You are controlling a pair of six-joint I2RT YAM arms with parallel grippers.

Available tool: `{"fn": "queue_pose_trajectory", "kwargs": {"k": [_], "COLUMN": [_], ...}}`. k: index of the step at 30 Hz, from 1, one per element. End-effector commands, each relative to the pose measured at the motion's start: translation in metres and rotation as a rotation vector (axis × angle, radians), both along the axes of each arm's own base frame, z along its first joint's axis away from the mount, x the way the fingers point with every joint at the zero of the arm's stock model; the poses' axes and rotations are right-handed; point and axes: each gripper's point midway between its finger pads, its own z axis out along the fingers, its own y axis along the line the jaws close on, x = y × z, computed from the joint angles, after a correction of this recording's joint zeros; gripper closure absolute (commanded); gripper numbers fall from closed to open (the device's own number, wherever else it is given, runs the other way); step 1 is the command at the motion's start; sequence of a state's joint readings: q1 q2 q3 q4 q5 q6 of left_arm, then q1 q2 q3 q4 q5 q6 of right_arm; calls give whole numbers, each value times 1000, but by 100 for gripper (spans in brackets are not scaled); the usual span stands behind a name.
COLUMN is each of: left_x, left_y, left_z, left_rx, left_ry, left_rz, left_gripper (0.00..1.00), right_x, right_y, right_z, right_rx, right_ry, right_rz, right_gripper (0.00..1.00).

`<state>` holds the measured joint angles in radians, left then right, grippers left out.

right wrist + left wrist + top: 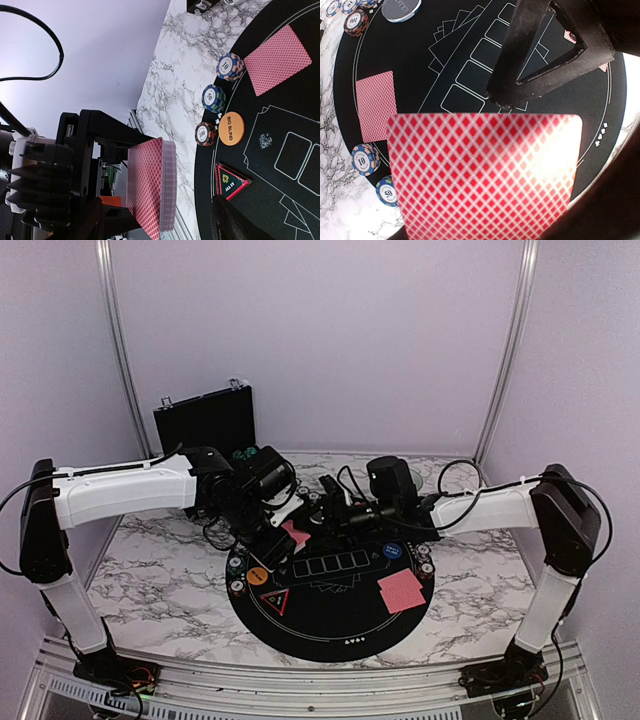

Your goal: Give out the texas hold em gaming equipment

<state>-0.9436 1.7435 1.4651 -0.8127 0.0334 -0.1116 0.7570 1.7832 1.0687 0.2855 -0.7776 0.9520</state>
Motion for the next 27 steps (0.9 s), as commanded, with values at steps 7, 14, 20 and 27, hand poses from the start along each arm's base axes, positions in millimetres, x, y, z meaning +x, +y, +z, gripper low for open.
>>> {"fn": "queue_pose_trajectory", "kwargs": {"k": [7,14,20,27], "left_x": [-2,-2,-2,-2], "left_y": [-3,-4,-4,-5], "left_z": [20,21,23,25], "left_rx": [-55,-61,-65,-71], "left_ry": [-27,-21,-24,-27], "left_rz": [-7,-3,-2,0], "left_gripper": [50,50,50,50], "right_x": [-3,-9,-10,-8], "right_y": [-4,3,8,13], "right_z": [19,16,11,5], "right_rx": [18,9,1,-8], "right_ry": [-44,-43,-41,-36], "right_rz": [-12,10,21,29], "right_gripper": [45,49,50,50]}}
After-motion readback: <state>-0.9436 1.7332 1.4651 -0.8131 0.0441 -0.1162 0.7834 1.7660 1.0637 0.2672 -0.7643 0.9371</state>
